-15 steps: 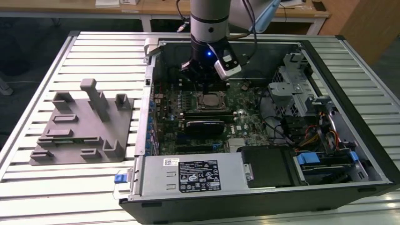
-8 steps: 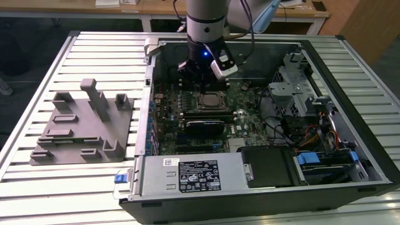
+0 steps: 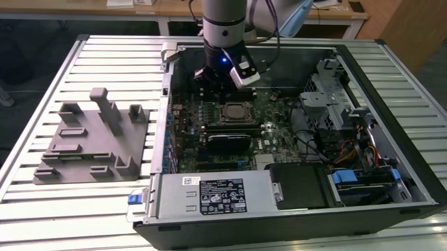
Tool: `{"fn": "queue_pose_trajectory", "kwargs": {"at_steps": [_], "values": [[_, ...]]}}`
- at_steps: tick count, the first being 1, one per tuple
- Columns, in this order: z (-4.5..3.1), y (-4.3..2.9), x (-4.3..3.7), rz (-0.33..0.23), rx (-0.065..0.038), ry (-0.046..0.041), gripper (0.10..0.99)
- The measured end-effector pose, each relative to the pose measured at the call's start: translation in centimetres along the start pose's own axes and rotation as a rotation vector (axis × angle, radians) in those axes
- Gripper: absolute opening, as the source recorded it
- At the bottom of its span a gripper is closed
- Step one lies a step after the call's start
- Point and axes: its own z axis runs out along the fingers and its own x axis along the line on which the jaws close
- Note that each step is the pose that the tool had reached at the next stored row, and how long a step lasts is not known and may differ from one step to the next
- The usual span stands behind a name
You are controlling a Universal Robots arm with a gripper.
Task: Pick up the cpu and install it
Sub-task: 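Install the first cpu locking lever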
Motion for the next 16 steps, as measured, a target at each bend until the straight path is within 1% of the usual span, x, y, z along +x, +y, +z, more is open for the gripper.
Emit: {"fn": "queue_pose_trajectory", "kwargs": {"at_steps": [9, 11, 13, 16], "values": [[-0.03, -0.03, 1.23, 0.000, 0.000, 0.0000, 0.106], [-0.04, -0.04, 1.47, 0.000, -0.002, 0.0001, 0.106], [-0.04, -0.04, 1.63, 0.000, -0.007, 0.0002, 0.106], [-0.04, -0.04, 1.65, 0.000, -0.007, 0.0002, 0.106]]}}
